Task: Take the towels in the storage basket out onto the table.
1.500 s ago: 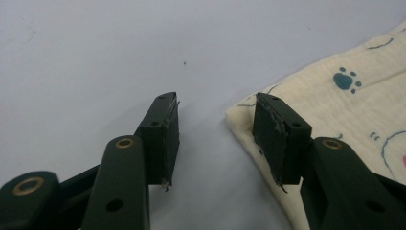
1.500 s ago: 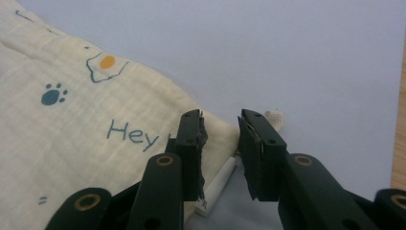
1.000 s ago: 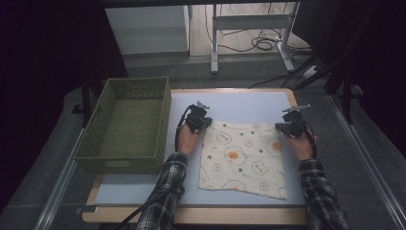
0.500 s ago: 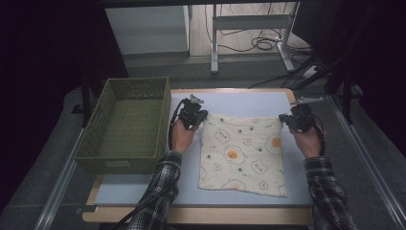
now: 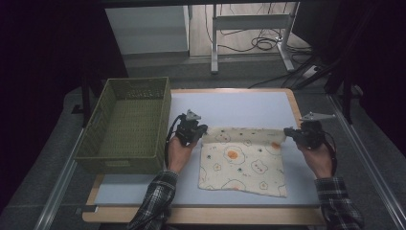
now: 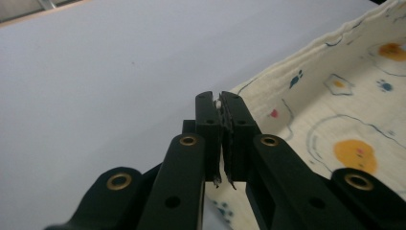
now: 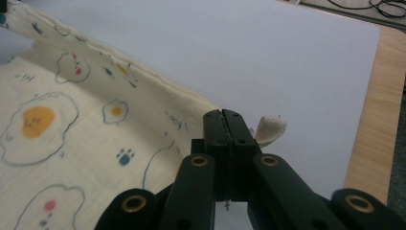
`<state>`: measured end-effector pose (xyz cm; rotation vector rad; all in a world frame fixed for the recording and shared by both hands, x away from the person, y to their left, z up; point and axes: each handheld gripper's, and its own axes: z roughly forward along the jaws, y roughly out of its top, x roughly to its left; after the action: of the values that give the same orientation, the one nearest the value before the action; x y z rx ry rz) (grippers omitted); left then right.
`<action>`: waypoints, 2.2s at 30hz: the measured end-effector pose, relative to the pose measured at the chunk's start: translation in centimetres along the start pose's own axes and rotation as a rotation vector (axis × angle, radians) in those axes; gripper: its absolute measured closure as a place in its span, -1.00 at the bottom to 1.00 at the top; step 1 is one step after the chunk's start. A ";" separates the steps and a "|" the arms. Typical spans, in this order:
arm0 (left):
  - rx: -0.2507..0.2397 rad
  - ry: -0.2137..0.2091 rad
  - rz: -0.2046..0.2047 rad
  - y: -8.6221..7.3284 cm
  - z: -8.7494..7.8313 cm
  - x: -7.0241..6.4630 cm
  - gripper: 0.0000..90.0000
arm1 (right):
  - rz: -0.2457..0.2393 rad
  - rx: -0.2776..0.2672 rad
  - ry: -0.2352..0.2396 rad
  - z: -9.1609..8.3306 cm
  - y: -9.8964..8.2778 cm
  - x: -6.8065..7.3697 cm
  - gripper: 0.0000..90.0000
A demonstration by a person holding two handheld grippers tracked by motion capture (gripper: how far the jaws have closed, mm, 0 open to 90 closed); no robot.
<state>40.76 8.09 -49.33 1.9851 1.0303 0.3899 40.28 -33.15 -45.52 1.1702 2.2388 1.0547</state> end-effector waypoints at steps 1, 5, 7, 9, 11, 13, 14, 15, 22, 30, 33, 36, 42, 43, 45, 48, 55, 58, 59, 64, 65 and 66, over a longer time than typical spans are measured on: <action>-0.003 -0.002 0.003 -0.2 -0.2 -0.2 0.93 | -0.002 -0.002 0.004 -0.2 -0.2 0.2 1.00; -0.014 -0.034 0.008 -1.5 -1.2 -1.0 0.93 | -0.019 -0.006 0.019 -1.3 -1.3 1.0 1.00; -0.013 -0.046 0.021 -2.2 -1.7 -1.6 0.93 | -0.024 -0.006 0.032 -1.8 -2.0 1.5 1.00; -0.015 -0.055 0.027 -3.1 -2.1 -2.1 0.93 | -0.038 -0.004 0.039 -2.2 -2.6 2.0 1.00; -0.022 -0.074 0.025 -4.0 -2.6 -2.5 0.93 | -0.047 0.003 0.049 -2.6 -3.3 2.5 1.00; -0.023 -0.083 0.030 -4.7 -2.9 -2.9 0.93 | -0.053 0.009 0.058 -3.0 -4.0 3.0 1.00; -0.024 -0.087 0.031 -5.1 -3.1 -3.1 0.93 | -0.059 0.010 0.060 -3.2 -4.3 3.2 1.00; -0.026 -0.095 0.029 -5.3 -3.3 -3.2 0.93 | -0.059 0.010 0.066 -3.4 -4.6 3.5 1.00; -0.033 -0.132 0.054 -6.9 -5.4 -4.6 0.92 | -0.087 0.018 0.098 -5.4 -6.6 5.3 1.00; -0.039 -0.168 0.065 -8.3 -7.2 -5.7 0.92 | -0.095 0.034 0.123 -6.8 -8.9 6.4 1.00; -0.038 -0.185 0.063 -8.9 -7.7 -6.1 0.92 | -0.092 0.036 0.135 -7.2 -9.6 6.8 1.00; -0.028 -0.180 0.065 -9.6 -7.9 -6.2 0.92 | -0.096 0.041 0.153 -7.6 -10.3 7.5 1.00; 0.021 -0.207 0.047 -11.4 -7.5 -6.2 0.89 | -0.098 0.075 0.187 -7.3 -11.4 8.2 1.00; 0.023 -0.212 0.040 -11.7 -7.5 -6.2 0.89 | -0.098 0.075 0.187 -7.3 -11.4 8.2 1.00; 0.023 -0.229 0.027 -12.2 -7.6 -6.1 0.88 | -0.087 0.079 0.193 -7.4 -11.8 8.2 1.00; 0.033 -0.262 0.035 -12.6 -7.9 -6.2 0.77 | -0.069 0.080 0.228 -7.8 -12.1 8.0 0.93; 0.036 -0.203 0.065 -12.1 -8.7 -5.8 0.10 | -0.057 0.068 0.202 -9.0 -11.9 7.2 0.66; 0.039 -0.182 0.056 -11.6 -8.4 -5.3 0.02 | -0.053 0.061 0.175 -9.3 -11.6 6.7 0.59; 0.041 -0.172 0.053 -11.4 -8.2 -5.2 0.01 | -0.049 0.056 0.158 -9.3 -11.5 6.4 0.57; 0.038 -0.147 0.031 -9.6 -6.7 -5.0 -0.06 | -0.014 0.030 0.128 -7.9 -10.1 4.9 0.53; 0.036 -0.142 0.029 -9.2 -6.3 -4.9 -0.06 | -0.014 0.030 0.128 -7.9 -10.1 4.9 0.53; 0.034 -0.137 0.028 -8.9 -6.0 -4.9 -0.07 | -0.010 0.028 0.125 -7.5 -9.8 4.8 0.52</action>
<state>29.58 10.20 -52.38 2.0285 0.9292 0.2494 27.72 -36.07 -48.37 1.1325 2.3588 1.1247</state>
